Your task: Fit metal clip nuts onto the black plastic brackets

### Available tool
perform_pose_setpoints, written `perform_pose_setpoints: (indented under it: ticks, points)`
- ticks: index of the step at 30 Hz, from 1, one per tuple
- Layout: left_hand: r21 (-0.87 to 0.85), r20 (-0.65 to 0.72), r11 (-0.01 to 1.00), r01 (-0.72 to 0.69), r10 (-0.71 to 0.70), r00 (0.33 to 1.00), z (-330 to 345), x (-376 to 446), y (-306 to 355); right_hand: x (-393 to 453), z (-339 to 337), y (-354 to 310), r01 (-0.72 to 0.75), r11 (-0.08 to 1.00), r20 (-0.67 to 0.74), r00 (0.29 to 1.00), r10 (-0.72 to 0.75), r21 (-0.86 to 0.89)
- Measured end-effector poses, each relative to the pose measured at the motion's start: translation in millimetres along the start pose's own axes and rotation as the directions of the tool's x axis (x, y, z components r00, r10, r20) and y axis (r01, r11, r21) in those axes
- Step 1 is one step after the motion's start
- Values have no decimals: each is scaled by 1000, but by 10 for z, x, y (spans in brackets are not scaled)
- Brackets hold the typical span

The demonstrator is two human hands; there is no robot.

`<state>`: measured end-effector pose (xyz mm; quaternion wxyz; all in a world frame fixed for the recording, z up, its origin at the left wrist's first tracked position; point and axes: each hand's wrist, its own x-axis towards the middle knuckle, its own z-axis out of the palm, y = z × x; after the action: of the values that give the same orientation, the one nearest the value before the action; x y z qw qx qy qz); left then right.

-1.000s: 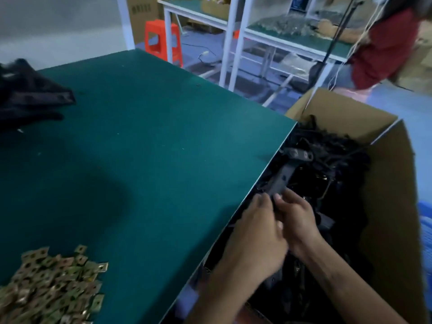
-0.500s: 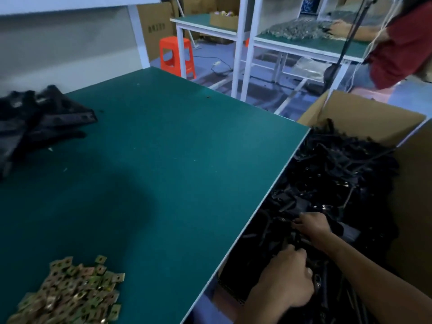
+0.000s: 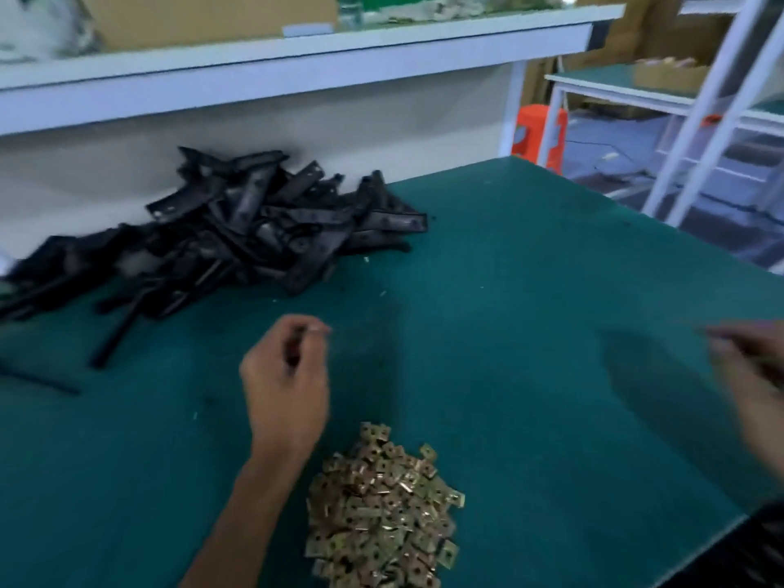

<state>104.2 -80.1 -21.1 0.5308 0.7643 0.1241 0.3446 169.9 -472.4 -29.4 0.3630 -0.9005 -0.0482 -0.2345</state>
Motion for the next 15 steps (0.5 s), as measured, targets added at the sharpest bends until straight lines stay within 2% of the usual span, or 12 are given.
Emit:
perform_pose_setpoints:
  ticks: [2,4,7,10,13,15]
  points:
    - [51,-53,995,84,-81,995,-196,53,-284,197,367,-435,164,984,136,976,-172,67]
    - [-38,-101,994,102,-105,989,-308,94,-459,335,937,-961,234,957,320,905,-279,173]
    - [-108,-105,981,164,-175,979,-312,171,-504,543,1720,-1666,40,955,533,822,-199,295]
    - [-66,-99,986,155,-161,982,-289,192,-490,753,2361,-2223,-154,938,615,785,-75,311]
    - [-28,-57,989,146,-147,987,-297,175,-486,839,2838,-2502,-386,879,681,725,102,279]
    - [-36,-53,986,160,-162,985,-298,175,-501,833,2970,-2552,-414,882,678,716,165,224]
